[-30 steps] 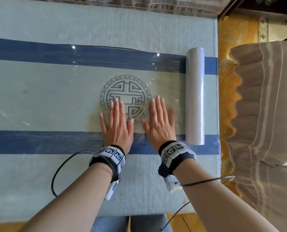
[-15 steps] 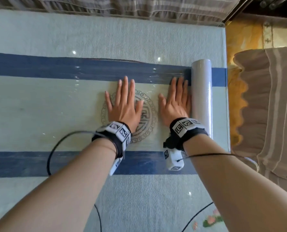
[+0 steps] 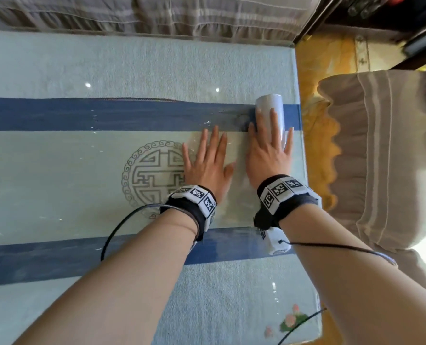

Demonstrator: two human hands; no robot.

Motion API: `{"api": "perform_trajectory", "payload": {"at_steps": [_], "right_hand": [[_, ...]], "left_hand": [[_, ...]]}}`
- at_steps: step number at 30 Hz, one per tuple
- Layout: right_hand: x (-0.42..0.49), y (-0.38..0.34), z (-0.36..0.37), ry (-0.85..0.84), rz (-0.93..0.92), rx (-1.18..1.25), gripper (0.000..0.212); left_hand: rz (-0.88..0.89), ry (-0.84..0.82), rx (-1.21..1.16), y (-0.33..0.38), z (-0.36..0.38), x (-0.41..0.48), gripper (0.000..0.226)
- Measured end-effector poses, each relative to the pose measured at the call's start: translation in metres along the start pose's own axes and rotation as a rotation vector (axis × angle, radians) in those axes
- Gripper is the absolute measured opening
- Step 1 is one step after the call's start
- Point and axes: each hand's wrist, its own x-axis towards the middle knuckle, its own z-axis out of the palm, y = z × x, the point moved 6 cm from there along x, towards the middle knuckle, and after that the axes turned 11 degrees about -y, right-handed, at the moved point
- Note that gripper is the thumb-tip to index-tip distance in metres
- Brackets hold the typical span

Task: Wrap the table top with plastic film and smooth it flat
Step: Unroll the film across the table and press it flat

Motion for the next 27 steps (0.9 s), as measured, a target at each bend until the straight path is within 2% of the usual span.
{"api": "perform_trajectory", "payload": {"at_steps": [2, 6, 11, 14, 22, 27], "right_hand": [[0.001, 0.007, -0.005, -0.011, 0.017, 0.05, 0.064], [0.013, 0.021, -0.02, -0.057, 0.068, 0.137, 0.064], [0.022, 0.027, -0.023, -0.158, 0.171, 0.268, 0.057], [0.028, 0.028, -0.028, -0.149, 0.146, 0.277, 0.06], [0.043, 0.011, -0.041, -0.188, 0.073, 0.343, 0.068], [0.048, 0.002, -0.039, -0.217, 0.011, 0.513, 0.068]], "left_hand": [[-0.08, 0.021, 0.011, -0.008, 0.002, 0.0, 0.067], [-0.086, 0.081, 0.015, -0.028, -0.012, 0.007, 0.067], [-0.146, 0.048, -0.047, -0.045, -0.022, 0.016, 0.068], [-0.197, 0.03, -0.152, -0.045, -0.028, 0.022, 0.069], [-0.012, -0.076, -0.14, -0.02, -0.034, 0.033, 0.065], [0.1, -0.135, -0.152, 0.002, -0.027, 0.028, 0.065]]}}
